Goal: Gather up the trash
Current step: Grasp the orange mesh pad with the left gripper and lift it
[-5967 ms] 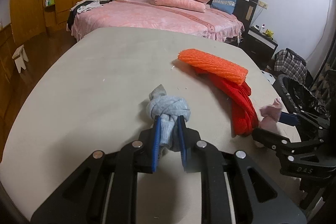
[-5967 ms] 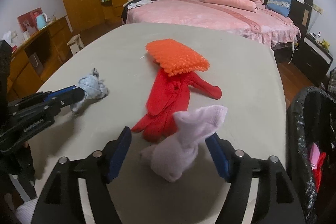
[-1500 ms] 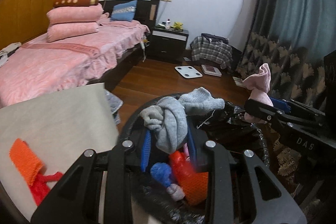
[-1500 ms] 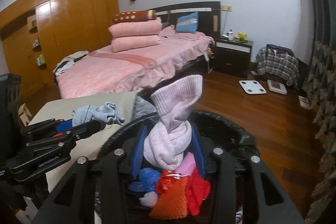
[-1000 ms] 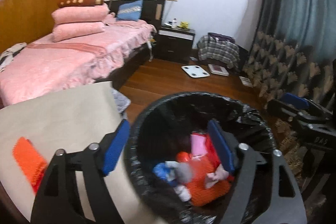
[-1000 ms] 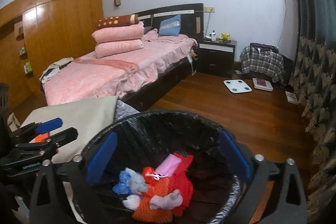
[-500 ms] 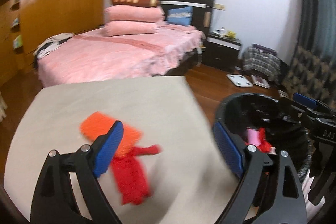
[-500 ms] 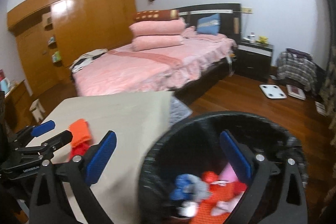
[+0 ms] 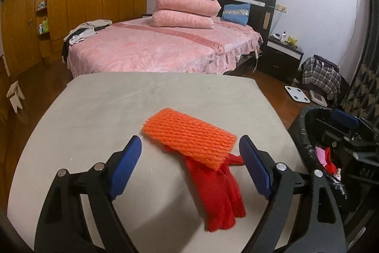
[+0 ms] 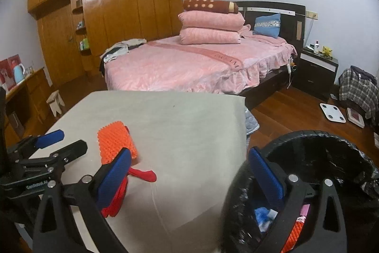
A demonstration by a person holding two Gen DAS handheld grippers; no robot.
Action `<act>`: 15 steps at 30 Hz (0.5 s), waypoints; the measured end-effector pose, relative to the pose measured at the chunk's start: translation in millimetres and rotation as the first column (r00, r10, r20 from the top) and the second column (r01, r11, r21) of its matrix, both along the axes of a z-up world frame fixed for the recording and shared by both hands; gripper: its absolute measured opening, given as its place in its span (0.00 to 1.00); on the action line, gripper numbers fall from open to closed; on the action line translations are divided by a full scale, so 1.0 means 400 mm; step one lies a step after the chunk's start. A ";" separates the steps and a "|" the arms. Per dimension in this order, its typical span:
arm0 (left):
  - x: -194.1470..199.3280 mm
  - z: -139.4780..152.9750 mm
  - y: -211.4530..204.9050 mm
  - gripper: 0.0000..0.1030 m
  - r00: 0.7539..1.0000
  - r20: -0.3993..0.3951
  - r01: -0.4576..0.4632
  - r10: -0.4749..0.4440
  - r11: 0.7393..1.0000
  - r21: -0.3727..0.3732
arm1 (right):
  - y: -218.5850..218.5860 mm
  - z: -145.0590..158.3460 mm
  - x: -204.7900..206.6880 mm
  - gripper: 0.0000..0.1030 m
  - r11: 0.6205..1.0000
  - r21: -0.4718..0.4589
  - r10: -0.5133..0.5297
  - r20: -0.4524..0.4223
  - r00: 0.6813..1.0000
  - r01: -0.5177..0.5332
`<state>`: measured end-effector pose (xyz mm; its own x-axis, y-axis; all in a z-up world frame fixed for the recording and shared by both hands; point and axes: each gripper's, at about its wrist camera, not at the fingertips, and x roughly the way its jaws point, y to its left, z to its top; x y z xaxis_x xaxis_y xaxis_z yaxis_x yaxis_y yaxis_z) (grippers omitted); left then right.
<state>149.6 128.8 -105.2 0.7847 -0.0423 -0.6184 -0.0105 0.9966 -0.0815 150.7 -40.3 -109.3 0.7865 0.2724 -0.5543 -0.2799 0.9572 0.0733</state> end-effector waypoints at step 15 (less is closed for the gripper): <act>0.143 -0.139 0.009 0.70 0.987 -0.156 0.025 -0.036 0.997 -0.068 | 0.025 -0.027 0.054 0.94 0.999 -0.033 0.005 -0.024 1.000 -0.006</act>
